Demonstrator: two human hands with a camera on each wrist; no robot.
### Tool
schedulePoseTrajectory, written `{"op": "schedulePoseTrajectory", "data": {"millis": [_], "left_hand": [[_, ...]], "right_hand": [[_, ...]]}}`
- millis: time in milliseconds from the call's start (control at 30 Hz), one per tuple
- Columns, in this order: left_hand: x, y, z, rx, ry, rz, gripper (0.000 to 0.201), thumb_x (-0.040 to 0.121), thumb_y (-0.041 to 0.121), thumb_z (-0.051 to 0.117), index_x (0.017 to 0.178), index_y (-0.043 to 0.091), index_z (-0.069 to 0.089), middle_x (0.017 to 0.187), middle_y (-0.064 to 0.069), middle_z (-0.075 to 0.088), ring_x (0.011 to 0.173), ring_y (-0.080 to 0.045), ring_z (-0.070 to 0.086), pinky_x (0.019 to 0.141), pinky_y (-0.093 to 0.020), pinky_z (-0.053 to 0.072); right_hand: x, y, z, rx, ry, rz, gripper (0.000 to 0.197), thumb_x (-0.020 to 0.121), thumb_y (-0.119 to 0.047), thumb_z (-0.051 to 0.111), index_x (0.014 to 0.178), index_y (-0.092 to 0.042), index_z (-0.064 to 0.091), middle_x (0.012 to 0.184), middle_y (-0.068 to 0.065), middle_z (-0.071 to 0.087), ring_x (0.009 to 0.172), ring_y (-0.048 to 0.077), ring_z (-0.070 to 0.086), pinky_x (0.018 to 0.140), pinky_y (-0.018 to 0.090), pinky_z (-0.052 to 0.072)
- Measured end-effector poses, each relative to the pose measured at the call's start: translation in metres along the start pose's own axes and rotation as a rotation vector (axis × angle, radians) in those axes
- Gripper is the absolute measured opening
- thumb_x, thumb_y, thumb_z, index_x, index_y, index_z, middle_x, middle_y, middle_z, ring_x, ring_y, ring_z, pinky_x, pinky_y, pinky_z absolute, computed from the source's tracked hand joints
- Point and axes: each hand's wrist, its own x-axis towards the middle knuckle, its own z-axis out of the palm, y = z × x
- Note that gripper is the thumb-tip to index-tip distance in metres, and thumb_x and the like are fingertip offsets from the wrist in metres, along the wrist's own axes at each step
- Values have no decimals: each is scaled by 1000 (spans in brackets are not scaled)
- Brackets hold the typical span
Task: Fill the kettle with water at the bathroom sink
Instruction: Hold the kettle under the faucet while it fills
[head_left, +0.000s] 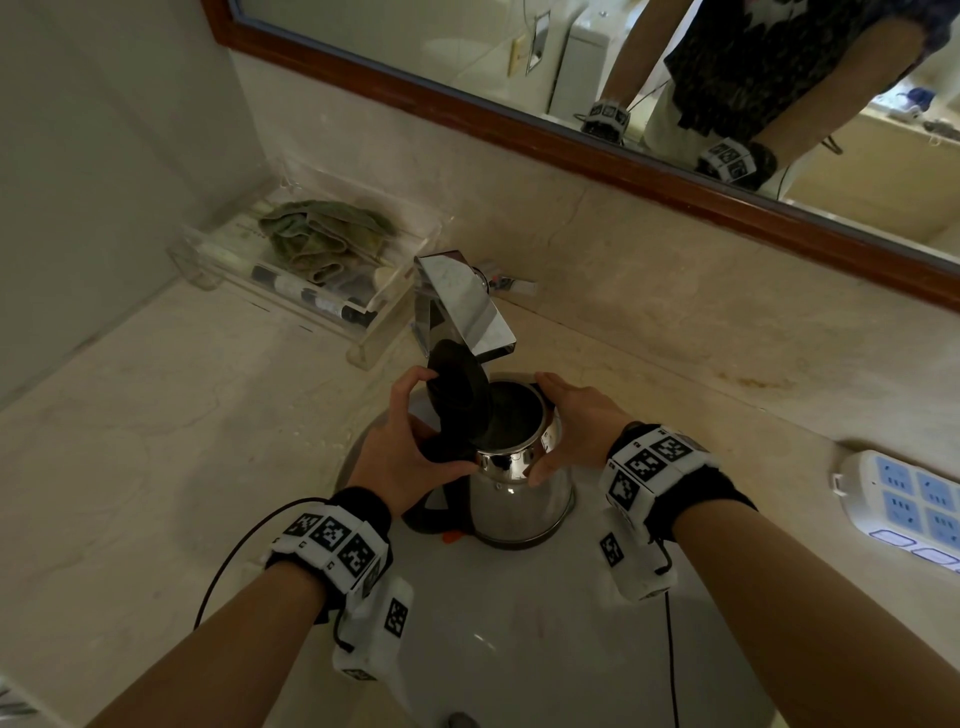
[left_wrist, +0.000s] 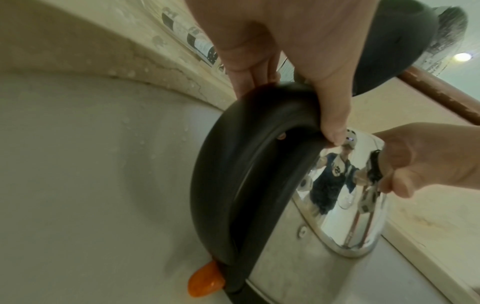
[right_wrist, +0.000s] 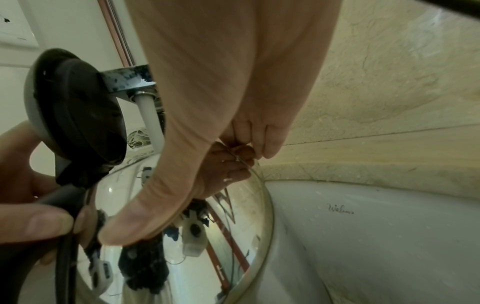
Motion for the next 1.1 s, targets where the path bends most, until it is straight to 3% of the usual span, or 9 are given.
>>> {"op": "schedulePoseTrajectory", "data": {"millis": [67,133,300,500,600,700,833,967,1100], "left_hand": [[0,0,0,8,1,-4,95,60,14,84,122,46,19,76,1,63,75,-13,63,71,-26,49],[0,-1,1,12,4,5,96,60,15,85,118,51,17,77,2,62,76,-12,63,70,-25,49],[0,-2,1,15,9,4,96,60,16,85,114,53,14,77,7,58,74,-6,59,62,-15,45],[0,-2,1,24,5,1,96,61,17,85,114,53,14,78,5,59,75,-8,59,65,-19,47],[0,-1,1,18,1,-3,96,61,16,85,120,49,17,77,6,58,73,-6,59,63,-16,45],[1,-2,1,15,4,0,96,61,15,85,116,51,15,76,6,57,72,-5,58,61,-14,44],[0,-3,2,15,13,2,96,60,16,85,113,55,15,77,3,60,74,-10,61,65,-21,49],[0,-4,2,17,14,-7,96,59,17,86,123,46,19,77,2,59,74,-11,61,65,-22,48],[0,-3,2,27,9,-14,97,60,17,85,125,44,18,78,4,58,75,-11,61,67,-23,48]], "right_hand": [[0,0,0,2,-2,1,118,60,-38,85,150,-13,12,150,4,33,135,24,38,110,34,32],[0,0,-1,7,-2,0,116,61,-37,85,149,-13,13,150,4,34,135,24,38,110,33,32],[-1,0,-1,18,-2,-1,115,61,-36,85,149,-13,14,150,4,34,135,24,38,110,34,33],[1,1,0,20,0,-4,115,60,-36,86,149,-14,16,148,3,36,134,24,39,110,35,34],[1,2,1,22,2,-7,115,60,-36,86,148,-14,16,148,3,36,134,24,39,111,35,33],[2,2,1,16,3,-3,115,59,-36,86,148,-15,16,148,3,37,133,25,40,111,36,35],[3,3,2,8,14,-10,115,57,-39,86,147,-15,20,146,2,39,131,24,43,109,36,37],[3,4,2,-5,14,-16,115,57,-40,86,147,-14,20,145,2,39,130,24,43,109,35,38],[3,4,2,-6,8,-20,116,56,-39,87,147,-14,20,145,2,40,130,24,44,108,36,39]]}}
